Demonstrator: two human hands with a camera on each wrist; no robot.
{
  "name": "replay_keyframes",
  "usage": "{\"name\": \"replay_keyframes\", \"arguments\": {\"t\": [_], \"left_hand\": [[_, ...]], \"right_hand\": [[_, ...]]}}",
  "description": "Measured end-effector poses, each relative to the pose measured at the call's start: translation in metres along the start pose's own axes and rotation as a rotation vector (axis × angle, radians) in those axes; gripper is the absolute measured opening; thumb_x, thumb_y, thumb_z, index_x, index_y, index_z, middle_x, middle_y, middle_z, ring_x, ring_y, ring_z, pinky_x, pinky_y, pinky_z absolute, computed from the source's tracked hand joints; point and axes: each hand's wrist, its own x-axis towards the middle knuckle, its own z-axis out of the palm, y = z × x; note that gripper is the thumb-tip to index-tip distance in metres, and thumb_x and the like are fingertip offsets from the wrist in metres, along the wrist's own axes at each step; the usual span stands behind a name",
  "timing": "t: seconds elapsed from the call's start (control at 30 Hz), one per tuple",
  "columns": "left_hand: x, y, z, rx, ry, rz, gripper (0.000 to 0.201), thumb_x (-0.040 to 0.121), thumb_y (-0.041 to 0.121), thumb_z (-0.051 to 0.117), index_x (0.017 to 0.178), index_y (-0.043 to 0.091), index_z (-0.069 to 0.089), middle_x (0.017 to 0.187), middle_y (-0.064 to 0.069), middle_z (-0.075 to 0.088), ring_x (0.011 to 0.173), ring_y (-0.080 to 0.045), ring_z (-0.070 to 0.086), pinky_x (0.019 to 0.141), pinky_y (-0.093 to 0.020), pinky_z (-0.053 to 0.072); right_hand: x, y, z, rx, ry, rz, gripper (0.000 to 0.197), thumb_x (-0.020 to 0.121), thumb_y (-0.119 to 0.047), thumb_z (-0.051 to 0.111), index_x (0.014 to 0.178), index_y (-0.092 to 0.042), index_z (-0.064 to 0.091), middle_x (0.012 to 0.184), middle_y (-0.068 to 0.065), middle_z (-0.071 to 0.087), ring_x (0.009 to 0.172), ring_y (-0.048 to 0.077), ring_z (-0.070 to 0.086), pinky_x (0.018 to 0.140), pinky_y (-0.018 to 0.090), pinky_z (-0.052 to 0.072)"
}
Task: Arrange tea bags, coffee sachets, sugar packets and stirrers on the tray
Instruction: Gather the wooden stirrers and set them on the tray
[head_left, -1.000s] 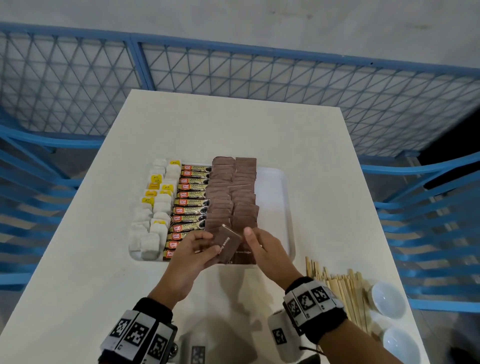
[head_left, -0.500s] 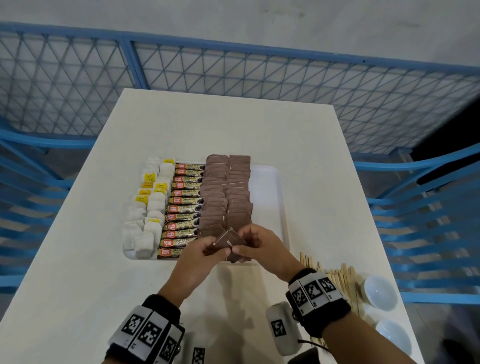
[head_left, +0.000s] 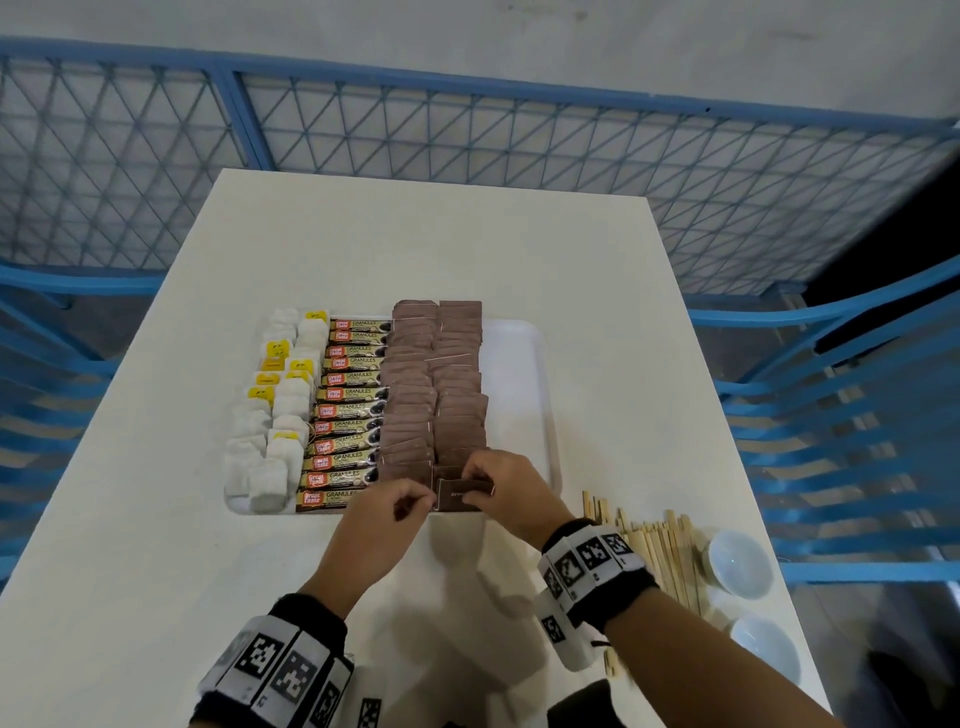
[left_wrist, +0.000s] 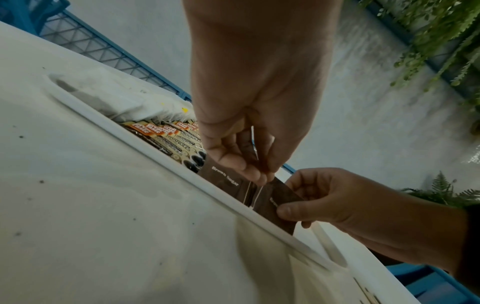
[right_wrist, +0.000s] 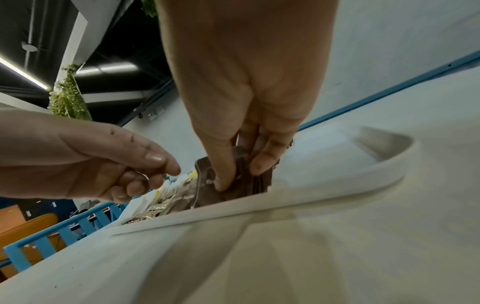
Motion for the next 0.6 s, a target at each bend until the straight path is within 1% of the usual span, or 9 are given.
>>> {"name": "replay_keyframes", "arguments": {"t": [0.07, 0.1, 0.2, 0.3, 0.4, 0.43, 0.5, 0.53, 0.6], "left_hand": [[-0.001, 0.001, 0.003, 0.011, -0.006, 0.015, 0.013, 0.089, 0.013, 0.061, 0.087, 0.023, 0.069, 0.080, 0.018, 0.063, 0.079, -0.001, 0.060, 0.066, -0.004, 0.040], [-0.001, 0.002, 0.005, 0.020, -0.007, 0.023, 0.012, 0.089, 0.013, 0.061, 0.089, 0.021, 0.070, 0.080, 0.018, 0.063, 0.079, -0.001, 0.059, 0.066, -0.004, 0.040], [-0.003, 0.009, 0.013, 0.048, -0.037, 0.060, 0.012, 0.090, 0.013, 0.059, 0.093, 0.018, 0.069, 0.080, 0.018, 0.061, 0.077, 0.001, 0.057, 0.066, -0.003, 0.040], [-0.005, 0.019, 0.025, 0.082, -0.115, 0.102, 0.013, 0.090, 0.015, 0.058, 0.096, 0.020, 0.068, 0.086, 0.014, 0.062, 0.078, 0.000, 0.059, 0.064, -0.005, 0.041], [-0.006, 0.031, 0.042, 0.071, -0.203, 0.159, 0.014, 0.087, 0.010, 0.060, 0.094, 0.015, 0.070, 0.084, 0.008, 0.065, 0.074, -0.002, 0.061, 0.065, -0.006, 0.042], [-0.005, 0.035, 0.048, 0.084, -0.239, 0.174, 0.014, 0.085, 0.008, 0.060, 0.094, 0.013, 0.070, 0.083, 0.007, 0.063, 0.071, -0.002, 0.059, 0.065, -0.006, 0.041], [-0.003, 0.045, 0.061, 0.135, -0.324, 0.185, 0.015, 0.085, 0.010, 0.059, 0.095, 0.012, 0.069, 0.081, 0.006, 0.060, 0.064, -0.001, 0.054, 0.063, -0.007, 0.039], [-0.003, 0.049, 0.067, 0.164, -0.369, 0.187, 0.016, 0.085, 0.012, 0.059, 0.097, 0.012, 0.069, 0.082, 0.005, 0.060, 0.064, 0.000, 0.052, 0.062, -0.006, 0.038], [0.000, 0.058, 0.078, 0.226, -0.455, 0.189, 0.020, 0.086, 0.014, 0.058, 0.103, 0.012, 0.068, 0.089, 0.003, 0.059, 0.069, -0.001, 0.052, 0.061, -0.004, 0.036]], "right_hand": [[0.001, 0.001, 0.002, -0.054, 0.051, -0.028, 0.017, 0.078, -0.010, 0.067, 0.093, -0.008, 0.060, 0.089, -0.003, 0.048, 0.087, 0.014, 0.044, 0.075, 0.020, 0.033], [0.001, 0.001, 0.003, -0.089, 0.081, -0.036, 0.021, 0.077, -0.012, 0.068, 0.096, -0.009, 0.059, 0.092, -0.004, 0.045, 0.090, 0.015, 0.043, 0.079, 0.021, 0.035], [-0.005, 0.001, 0.002, -0.155, 0.156, -0.036, 0.034, 0.079, -0.019, 0.068, 0.110, -0.014, 0.054, 0.105, 0.003, 0.049, 0.101, 0.019, 0.045, 0.089, 0.027, 0.042], [-0.026, 0.002, -0.005, -0.137, 0.254, -0.012, 0.032, 0.086, -0.020, 0.061, 0.116, -0.013, 0.052, 0.111, 0.004, 0.050, 0.103, 0.018, 0.048, 0.090, 0.024, 0.041], [-0.064, 0.014, -0.017, -0.102, 0.318, 0.101, 0.027, 0.089, -0.020, 0.057, 0.115, -0.013, 0.054, 0.110, 0.004, 0.050, 0.101, 0.018, 0.049, 0.088, 0.024, 0.042], [-0.078, 0.021, -0.020, -0.116, 0.328, 0.146, 0.026, 0.089, -0.020, 0.057, 0.114, -0.012, 0.054, 0.110, 0.004, 0.050, 0.101, 0.019, 0.050, 0.087, 0.025, 0.042], [-0.104, 0.037, -0.025, -0.171, 0.334, 0.238, 0.027, 0.087, -0.019, 0.059, 0.112, -0.009, 0.056, 0.108, 0.007, 0.053, 0.099, 0.023, 0.051, 0.085, 0.026, 0.040], [-0.115, 0.044, -0.026, -0.195, 0.348, 0.283, 0.027, 0.085, -0.018, 0.062, 0.110, -0.007, 0.058, 0.107, 0.009, 0.055, 0.097, 0.026, 0.053, 0.084, 0.027, 0.040], [-0.135, 0.056, -0.026, -0.235, 0.388, 0.358, 0.028, 0.080, -0.016, 0.067, 0.104, -0.005, 0.060, 0.103, 0.013, 0.058, 0.095, 0.031, 0.056, 0.084, 0.035, 0.045]]}}
